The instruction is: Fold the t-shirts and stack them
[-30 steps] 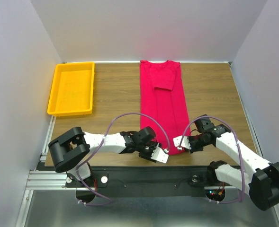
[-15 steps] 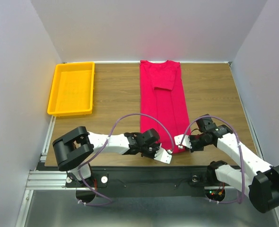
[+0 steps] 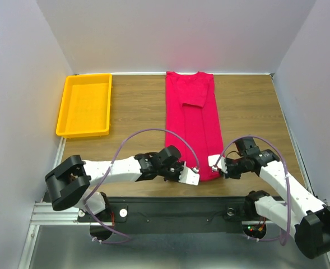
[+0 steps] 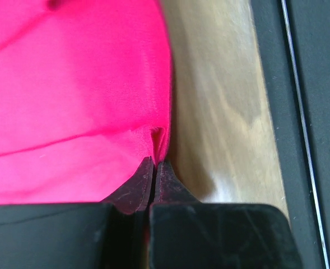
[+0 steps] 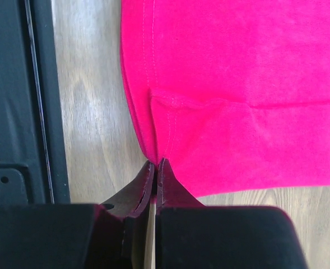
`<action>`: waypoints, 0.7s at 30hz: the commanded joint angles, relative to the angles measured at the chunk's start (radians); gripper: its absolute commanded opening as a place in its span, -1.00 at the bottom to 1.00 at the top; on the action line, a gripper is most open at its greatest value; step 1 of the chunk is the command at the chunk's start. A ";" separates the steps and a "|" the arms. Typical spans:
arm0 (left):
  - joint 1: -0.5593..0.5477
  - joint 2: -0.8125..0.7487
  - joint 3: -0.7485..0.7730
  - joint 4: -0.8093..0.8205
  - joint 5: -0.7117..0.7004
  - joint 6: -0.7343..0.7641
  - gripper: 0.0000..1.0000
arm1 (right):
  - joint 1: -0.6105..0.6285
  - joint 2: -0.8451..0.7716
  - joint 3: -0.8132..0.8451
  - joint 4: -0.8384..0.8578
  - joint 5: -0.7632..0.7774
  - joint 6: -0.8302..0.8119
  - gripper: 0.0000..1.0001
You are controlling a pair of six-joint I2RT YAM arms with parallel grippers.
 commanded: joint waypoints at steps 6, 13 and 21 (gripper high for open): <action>0.126 -0.077 0.021 0.010 0.134 0.021 -1.00 | -0.068 0.046 0.125 0.005 -0.073 0.092 -0.99; 0.202 -0.011 0.101 -0.001 0.176 0.084 -1.00 | -0.102 0.159 0.205 0.004 -0.117 0.107 -0.99; 0.326 0.113 0.264 0.002 0.197 0.164 -1.00 | -0.215 0.370 0.381 0.014 -0.148 0.138 -0.99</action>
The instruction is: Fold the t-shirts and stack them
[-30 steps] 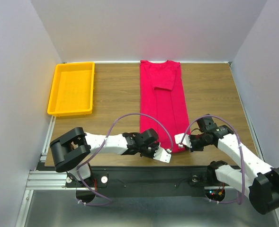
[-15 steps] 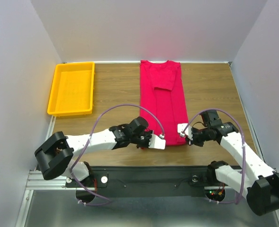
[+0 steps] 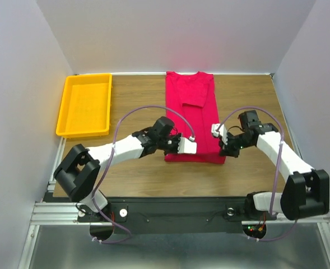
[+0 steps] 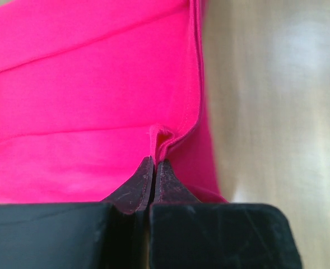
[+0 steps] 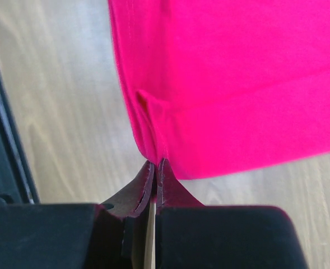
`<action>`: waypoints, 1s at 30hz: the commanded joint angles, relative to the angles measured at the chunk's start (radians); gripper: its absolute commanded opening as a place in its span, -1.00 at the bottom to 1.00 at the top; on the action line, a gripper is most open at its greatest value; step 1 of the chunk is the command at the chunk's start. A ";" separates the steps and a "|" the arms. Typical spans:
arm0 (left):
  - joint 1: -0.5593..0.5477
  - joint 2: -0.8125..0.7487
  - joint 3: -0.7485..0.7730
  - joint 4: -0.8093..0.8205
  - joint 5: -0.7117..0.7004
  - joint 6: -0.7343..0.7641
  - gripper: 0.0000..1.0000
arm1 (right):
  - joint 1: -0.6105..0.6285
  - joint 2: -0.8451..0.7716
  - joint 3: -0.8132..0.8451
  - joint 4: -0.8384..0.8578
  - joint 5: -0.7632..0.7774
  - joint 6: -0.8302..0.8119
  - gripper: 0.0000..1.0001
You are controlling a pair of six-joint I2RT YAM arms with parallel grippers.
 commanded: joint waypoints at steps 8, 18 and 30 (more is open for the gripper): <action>0.151 0.212 0.305 0.048 0.073 0.072 -1.00 | -0.115 0.302 0.292 0.087 -0.033 0.078 -0.99; 0.233 0.365 0.466 0.048 0.086 0.061 -1.00 | -0.117 0.603 0.588 0.122 -0.056 0.167 -0.99; 0.269 0.482 0.576 0.057 0.047 0.055 -1.00 | -0.117 0.777 0.773 0.153 0.008 0.240 -0.99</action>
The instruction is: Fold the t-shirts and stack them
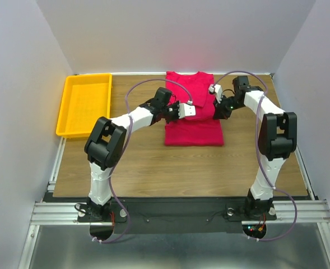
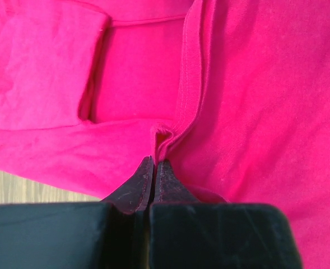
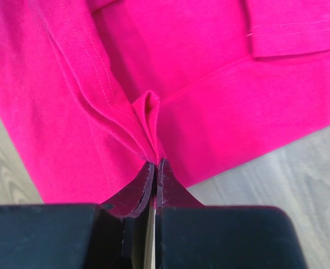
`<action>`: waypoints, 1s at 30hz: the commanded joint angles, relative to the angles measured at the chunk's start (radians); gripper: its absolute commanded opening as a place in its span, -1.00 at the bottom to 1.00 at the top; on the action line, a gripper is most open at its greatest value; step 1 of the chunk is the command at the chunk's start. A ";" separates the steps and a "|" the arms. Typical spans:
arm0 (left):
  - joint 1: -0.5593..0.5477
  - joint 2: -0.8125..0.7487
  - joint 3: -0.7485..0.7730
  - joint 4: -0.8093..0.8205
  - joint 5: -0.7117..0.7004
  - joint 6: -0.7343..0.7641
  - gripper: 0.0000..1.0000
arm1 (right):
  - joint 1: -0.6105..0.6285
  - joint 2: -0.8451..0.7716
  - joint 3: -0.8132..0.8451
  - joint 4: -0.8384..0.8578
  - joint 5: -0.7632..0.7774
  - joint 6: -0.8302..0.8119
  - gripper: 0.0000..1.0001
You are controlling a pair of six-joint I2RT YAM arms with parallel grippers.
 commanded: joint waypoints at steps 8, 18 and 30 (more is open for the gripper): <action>0.012 0.062 0.152 0.050 -0.037 -0.009 -1.00 | -0.006 0.056 0.097 0.067 0.050 0.081 -0.99; 0.027 0.103 0.189 0.058 -0.064 -0.018 -1.00 | -0.006 0.098 0.129 0.096 0.055 0.132 -0.99; 0.042 0.127 0.222 0.084 -0.071 -0.042 -1.00 | -0.005 0.122 0.167 0.130 0.059 0.184 -0.99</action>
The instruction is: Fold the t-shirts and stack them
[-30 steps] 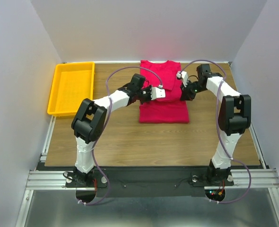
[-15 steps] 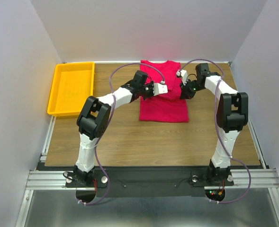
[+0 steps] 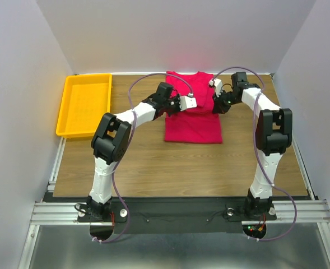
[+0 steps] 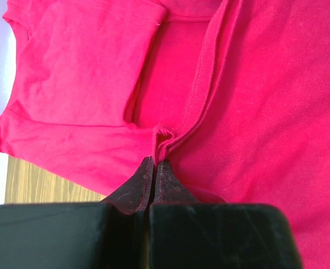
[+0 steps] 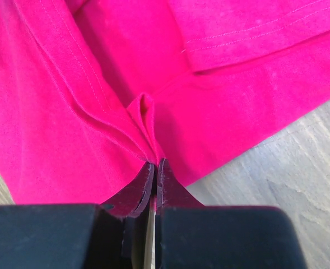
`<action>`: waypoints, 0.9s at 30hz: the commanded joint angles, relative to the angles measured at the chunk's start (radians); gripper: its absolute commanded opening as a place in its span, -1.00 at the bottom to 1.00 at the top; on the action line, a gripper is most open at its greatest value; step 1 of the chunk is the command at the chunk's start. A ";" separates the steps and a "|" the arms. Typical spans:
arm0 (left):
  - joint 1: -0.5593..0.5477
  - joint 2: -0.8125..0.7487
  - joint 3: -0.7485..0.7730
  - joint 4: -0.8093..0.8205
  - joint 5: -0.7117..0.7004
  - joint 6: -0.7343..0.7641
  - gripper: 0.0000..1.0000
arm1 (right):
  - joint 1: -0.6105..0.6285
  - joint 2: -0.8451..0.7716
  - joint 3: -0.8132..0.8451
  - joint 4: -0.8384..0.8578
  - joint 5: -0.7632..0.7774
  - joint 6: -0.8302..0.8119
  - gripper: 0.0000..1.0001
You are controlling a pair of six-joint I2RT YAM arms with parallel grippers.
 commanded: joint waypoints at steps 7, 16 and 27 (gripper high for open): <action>0.018 0.049 0.116 0.060 -0.006 -0.030 -1.00 | -0.006 0.058 0.107 0.062 0.015 0.076 -0.99; 0.026 0.081 0.139 0.075 -0.026 -0.045 -1.00 | -0.006 0.099 0.153 0.070 0.030 0.109 -0.99; 0.032 0.118 0.165 0.118 -0.046 -0.085 -1.00 | -0.006 0.137 0.195 0.088 0.072 0.161 -0.99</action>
